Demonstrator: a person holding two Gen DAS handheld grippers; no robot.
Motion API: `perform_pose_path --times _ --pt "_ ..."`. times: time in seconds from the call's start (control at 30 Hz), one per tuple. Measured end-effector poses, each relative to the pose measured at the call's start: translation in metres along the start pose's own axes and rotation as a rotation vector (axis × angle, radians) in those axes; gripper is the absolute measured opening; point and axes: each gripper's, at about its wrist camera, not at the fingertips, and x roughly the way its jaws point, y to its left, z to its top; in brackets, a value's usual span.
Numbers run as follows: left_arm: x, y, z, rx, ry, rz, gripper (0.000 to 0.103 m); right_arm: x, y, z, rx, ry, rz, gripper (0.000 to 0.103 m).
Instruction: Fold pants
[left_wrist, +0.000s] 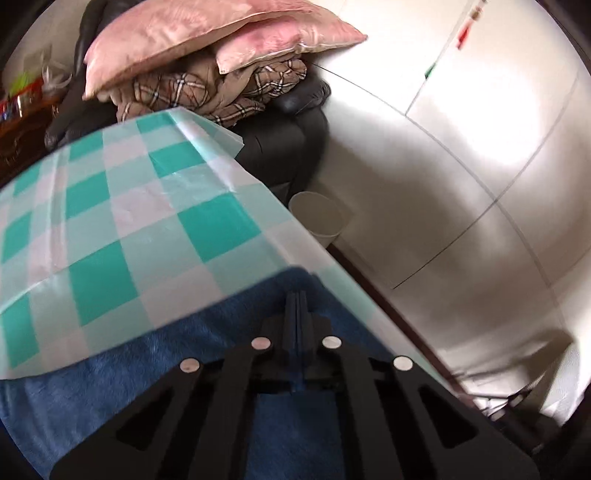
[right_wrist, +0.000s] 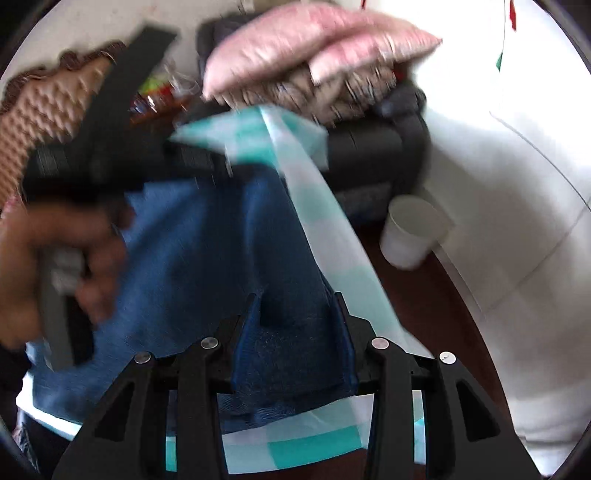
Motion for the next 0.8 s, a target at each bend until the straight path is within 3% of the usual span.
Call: perform_pose_path --times 0.1,0.17,0.27,0.37,0.43,0.5,0.53,0.6,0.7,0.8 --pt "-0.015 0.002 0.001 -0.031 -0.046 0.020 0.002 0.002 -0.001 -0.005 -0.010 -0.004 -0.013 0.038" --pt "-0.042 0.001 -0.008 -0.037 -0.113 0.060 0.022 0.002 0.000 -0.007 -0.015 -0.001 -0.020 0.038" --pt "-0.068 0.005 -0.030 -0.071 -0.150 0.071 0.034 0.002 -0.001 -0.010 -0.020 0.000 -0.025 0.039" --pt "-0.057 0.019 -0.053 -0.108 -0.065 0.150 0.046 0.002 -0.001 -0.012 -0.030 -0.003 -0.034 0.039" --pt "-0.046 0.026 -0.062 -0.105 -0.032 0.159 0.047 0.002 0.001 -0.011 -0.035 0.000 -0.041 0.039" --pt "-0.050 0.020 -0.065 -0.075 -0.044 0.189 0.067 0.002 0.001 -0.012 -0.036 0.000 -0.045 0.039" --pt "-0.052 0.016 -0.065 -0.083 -0.040 0.203 0.087 0.002 0.001 -0.012 -0.039 -0.001 -0.047 0.039" --pt "-0.059 0.012 -0.069 -0.081 -0.053 0.206 0.089 0.003 0.001 -0.011 -0.037 0.000 -0.047 0.039" --pt "-0.064 0.018 -0.076 -0.143 -0.067 0.308 0.100 0.004 0.000 -0.010 -0.036 0.000 -0.046 0.039" --pt "-0.078 0.031 -0.083 -0.178 -0.166 0.312 0.101 0.004 0.001 -0.010 -0.042 -0.002 -0.049 0.039"
